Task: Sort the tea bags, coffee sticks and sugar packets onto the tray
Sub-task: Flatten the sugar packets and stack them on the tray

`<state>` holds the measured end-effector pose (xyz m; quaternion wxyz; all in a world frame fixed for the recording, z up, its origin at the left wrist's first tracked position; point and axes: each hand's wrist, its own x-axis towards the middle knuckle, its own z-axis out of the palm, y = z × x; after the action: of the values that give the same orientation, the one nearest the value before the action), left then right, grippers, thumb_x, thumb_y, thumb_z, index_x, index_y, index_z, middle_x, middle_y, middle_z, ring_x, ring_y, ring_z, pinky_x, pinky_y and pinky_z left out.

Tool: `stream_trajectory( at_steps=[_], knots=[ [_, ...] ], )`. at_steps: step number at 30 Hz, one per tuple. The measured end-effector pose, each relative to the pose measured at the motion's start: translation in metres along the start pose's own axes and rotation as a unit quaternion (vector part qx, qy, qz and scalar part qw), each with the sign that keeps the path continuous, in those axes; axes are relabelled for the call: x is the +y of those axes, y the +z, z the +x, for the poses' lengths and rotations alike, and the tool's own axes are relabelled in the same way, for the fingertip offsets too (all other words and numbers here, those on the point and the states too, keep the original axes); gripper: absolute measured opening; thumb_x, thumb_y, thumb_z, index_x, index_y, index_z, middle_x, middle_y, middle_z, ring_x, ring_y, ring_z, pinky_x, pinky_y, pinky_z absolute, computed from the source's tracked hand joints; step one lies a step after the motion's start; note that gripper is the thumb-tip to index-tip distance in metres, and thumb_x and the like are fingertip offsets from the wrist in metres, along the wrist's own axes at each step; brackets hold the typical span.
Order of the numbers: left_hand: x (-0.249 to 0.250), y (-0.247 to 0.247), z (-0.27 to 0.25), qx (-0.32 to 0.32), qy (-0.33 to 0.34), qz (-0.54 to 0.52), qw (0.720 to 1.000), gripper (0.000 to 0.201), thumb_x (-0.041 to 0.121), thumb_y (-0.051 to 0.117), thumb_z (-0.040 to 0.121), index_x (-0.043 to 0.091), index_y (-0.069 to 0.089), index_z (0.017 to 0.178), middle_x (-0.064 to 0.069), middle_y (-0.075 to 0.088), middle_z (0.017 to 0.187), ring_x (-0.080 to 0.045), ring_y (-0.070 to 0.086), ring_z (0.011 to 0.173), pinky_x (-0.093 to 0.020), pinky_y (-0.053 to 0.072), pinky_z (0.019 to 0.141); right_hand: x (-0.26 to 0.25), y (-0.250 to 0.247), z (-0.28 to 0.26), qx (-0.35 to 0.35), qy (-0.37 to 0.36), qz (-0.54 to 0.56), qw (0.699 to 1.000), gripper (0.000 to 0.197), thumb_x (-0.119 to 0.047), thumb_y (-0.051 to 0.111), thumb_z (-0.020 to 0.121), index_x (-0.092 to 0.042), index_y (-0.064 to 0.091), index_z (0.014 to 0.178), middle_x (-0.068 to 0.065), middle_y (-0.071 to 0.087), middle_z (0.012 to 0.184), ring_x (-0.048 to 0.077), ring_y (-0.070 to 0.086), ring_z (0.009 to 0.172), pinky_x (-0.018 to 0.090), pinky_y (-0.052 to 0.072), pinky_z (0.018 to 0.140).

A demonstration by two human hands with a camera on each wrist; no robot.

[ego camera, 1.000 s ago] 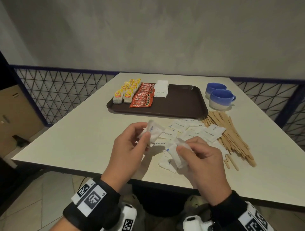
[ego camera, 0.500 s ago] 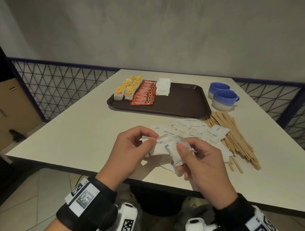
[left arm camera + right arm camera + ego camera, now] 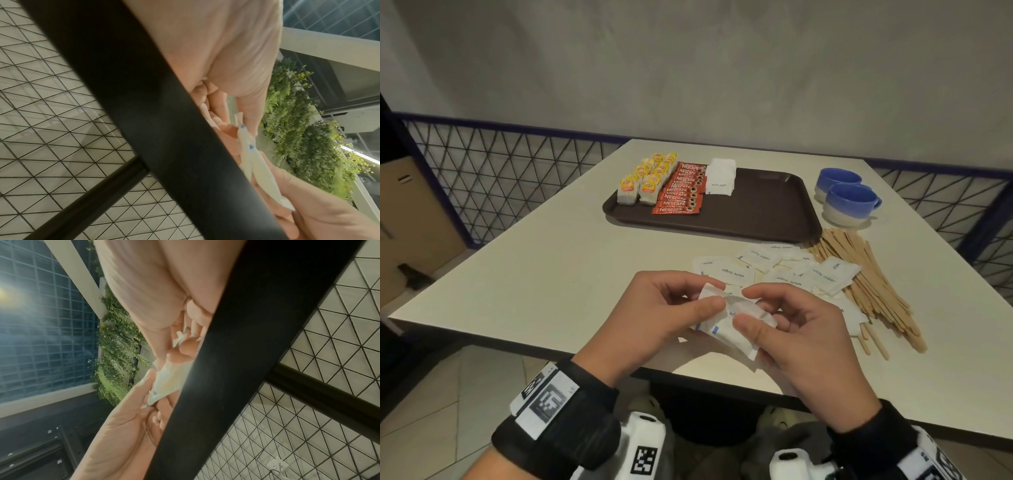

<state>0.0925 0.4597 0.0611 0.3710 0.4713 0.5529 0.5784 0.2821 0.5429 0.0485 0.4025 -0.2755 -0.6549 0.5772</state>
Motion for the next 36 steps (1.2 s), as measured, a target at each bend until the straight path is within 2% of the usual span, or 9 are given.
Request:
stream_trajectory(
  at_steps=[4,10,14,16,18,20,25,31,36],
  knots=[
    [0.001,0.0,-0.001,-0.024,0.007,0.003,1.0,0.018,0.017,0.08,0.081,0.02,0.085,0.097,-0.005,0.081,0.098,-0.021,0.077,0.092,-0.027,0.059,0.077,0.002,0.0,0.0,0.006,-0.007,-0.016,1.0,0.027,-0.013,0.087,0.074,-0.029,0.079,0.094,0.011,0.069,0.085,0.033,0.072,0.079,0.036,0.062,0.064],
    [0.0,0.002,-0.002,-0.012,0.009,0.027,1.0,0.02,0.0,0.076,0.087,0.014,0.083,0.1,-0.006,0.081,0.094,-0.023,0.077,0.088,-0.031,0.061,0.076,0.0,0.004,-0.003,0.012,-0.018,-0.079,0.997,0.031,-0.02,0.089,0.075,-0.039,0.076,0.096,0.001,0.067,0.087,0.027,0.072,0.078,0.043,0.063,0.065],
    [-0.002,0.001,-0.001,0.027,-0.002,0.001,1.0,0.026,-0.002,0.076,0.087,0.021,0.083,0.099,-0.01,0.08,0.091,-0.022,0.077,0.083,-0.037,0.061,0.072,0.001,0.004,-0.003,0.042,-0.017,-0.077,0.996,0.026,-0.022,0.084,0.081,-0.039,0.075,0.098,0.002,0.064,0.095,0.043,0.064,0.077,0.056,0.059,0.061],
    [-0.003,0.001,-0.001,0.035,-0.009,-0.001,0.999,0.027,0.0,0.076,0.087,0.022,0.083,0.101,-0.011,0.08,0.087,-0.021,0.076,0.079,-0.039,0.061,0.071,-0.001,0.002,-0.002,0.037,-0.008,-0.071,0.997,0.017,-0.023,0.08,0.085,-0.034,0.076,0.096,0.003,0.07,0.091,0.041,0.065,0.072,0.053,0.058,0.055],
    [-0.002,0.002,-0.001,0.034,-0.011,0.002,0.999,0.028,0.0,0.076,0.088,0.021,0.082,0.105,-0.011,0.079,0.082,-0.019,0.073,0.072,-0.037,0.061,0.069,-0.003,0.002,-0.002,0.013,0.005,-0.064,0.998,0.004,-0.021,0.077,0.087,-0.025,0.077,0.089,0.005,0.071,0.073,0.027,0.063,0.055,0.034,0.049,0.043],
    [-0.002,0.003,-0.002,0.029,-0.008,0.011,0.999,0.027,0.001,0.075,0.089,0.019,0.08,0.109,-0.012,0.078,0.081,-0.019,0.071,0.07,-0.034,0.06,0.068,-0.004,0.001,-0.002,-0.005,0.015,-0.062,0.998,0.006,-0.021,0.075,0.09,-0.019,0.075,0.084,0.009,0.066,0.06,0.02,0.057,0.047,0.025,0.044,0.042],
    [-0.001,0.003,-0.003,0.011,0.009,0.023,1.0,0.02,-0.002,0.074,0.089,0.014,0.08,0.101,-0.008,0.081,0.087,-0.018,0.077,0.079,-0.033,0.062,0.068,-0.008,0.001,-0.005,-0.002,0.032,-0.058,0.998,0.009,-0.025,0.074,0.09,-0.017,0.075,0.085,0.018,0.061,0.056,0.023,0.055,0.045,0.027,0.047,0.042],
    [-0.001,0.004,-0.005,0.015,0.019,0.024,0.999,0.015,0.001,0.077,0.087,0.013,0.081,0.095,-0.008,0.08,0.086,-0.019,0.076,0.077,-0.036,0.061,0.069,-0.011,0.004,-0.007,0.004,0.009,-0.082,0.997,0.01,-0.023,0.074,0.09,-0.016,0.075,0.083,0.009,0.06,0.053,0.018,0.055,0.043,0.023,0.045,0.041],
    [-0.001,0.005,-0.006,0.032,0.019,0.015,0.999,0.001,0.01,0.08,0.086,0.011,0.081,0.086,-0.01,0.078,0.079,-0.021,0.074,0.073,-0.035,0.059,0.068,-0.012,0.007,-0.008,0.002,-0.012,-0.123,0.992,0.01,-0.028,0.073,0.089,-0.021,0.076,0.082,0.007,0.067,0.067,0.023,0.062,0.054,0.031,0.054,0.049]
  ],
)
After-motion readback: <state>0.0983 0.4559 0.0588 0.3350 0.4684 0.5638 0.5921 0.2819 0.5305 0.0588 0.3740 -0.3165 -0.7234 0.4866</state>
